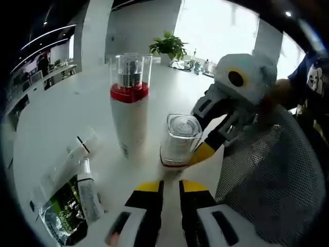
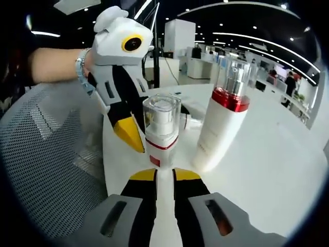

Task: Arrange the skincare products in the storage area until every visible bottle or jar stands upright without overlapping.

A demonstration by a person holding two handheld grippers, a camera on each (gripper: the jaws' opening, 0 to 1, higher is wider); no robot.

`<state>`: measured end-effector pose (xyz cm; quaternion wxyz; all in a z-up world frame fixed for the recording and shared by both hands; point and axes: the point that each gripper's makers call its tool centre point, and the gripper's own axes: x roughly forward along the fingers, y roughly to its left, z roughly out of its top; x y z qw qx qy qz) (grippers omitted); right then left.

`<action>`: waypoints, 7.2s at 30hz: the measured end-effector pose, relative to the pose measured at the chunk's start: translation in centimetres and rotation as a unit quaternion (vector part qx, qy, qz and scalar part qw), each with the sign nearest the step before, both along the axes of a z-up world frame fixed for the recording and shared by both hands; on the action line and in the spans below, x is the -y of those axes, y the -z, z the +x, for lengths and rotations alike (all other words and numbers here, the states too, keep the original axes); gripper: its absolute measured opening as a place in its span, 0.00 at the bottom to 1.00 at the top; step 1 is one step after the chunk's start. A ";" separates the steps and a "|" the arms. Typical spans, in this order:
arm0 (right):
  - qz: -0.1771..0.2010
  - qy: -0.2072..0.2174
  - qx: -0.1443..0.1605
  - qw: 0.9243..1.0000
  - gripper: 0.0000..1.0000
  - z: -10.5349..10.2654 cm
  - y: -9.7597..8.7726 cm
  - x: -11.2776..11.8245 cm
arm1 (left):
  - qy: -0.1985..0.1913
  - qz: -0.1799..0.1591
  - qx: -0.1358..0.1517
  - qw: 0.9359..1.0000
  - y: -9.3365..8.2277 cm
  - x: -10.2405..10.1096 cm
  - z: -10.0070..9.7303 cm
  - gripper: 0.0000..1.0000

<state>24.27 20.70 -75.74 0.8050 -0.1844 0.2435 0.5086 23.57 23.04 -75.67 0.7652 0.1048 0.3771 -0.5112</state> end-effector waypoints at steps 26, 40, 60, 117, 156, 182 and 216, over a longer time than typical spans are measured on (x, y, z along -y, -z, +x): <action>-0.004 0.058 0.022 0.998 0.08 2.6 0.0 1.1 | -0.073 0.003 0.070 0.995 0.6 1.4 3.5 0.14; 0.005 0.134 -0.013 0.991 0.10 4.8 0.3 4.5 | -0.092 0.014 0.053 0.994 -0.1 -0.9 3.8 0.19; -0.050 0.126 -0.024 0.990 0.06 10.8 -2.8 6.8 | -0.171 0.084 0.042 0.981 0.9 -6.5 5.8 0.19; -0.410 -0.206 -0.103 0.883 0.32 16.7 4.9 -6.1 | -0.430 -0.072 -0.036 0.899 -3.9 -12.0 9.4 0.20; -0.441 -0.200 -0.109 0.868 0.29 16.9 5.2 -4.0 | -0.371 0.090 -0.181 0.906 3.9 -14.6 17.5 0.25; -0.443 -0.200 -0.109 0.867 0.29 17.0 5.3 -4.0 | -0.391 0.083 -0.251 0.881 4.2 -14.5 17.6 0.21; -0.320 -0.152 -0.080 0.932 0.29 16.9 4.8 -3.9 | -0.368 -0.124 -0.221 0.895 -2.3 -13.3 18.3 0.02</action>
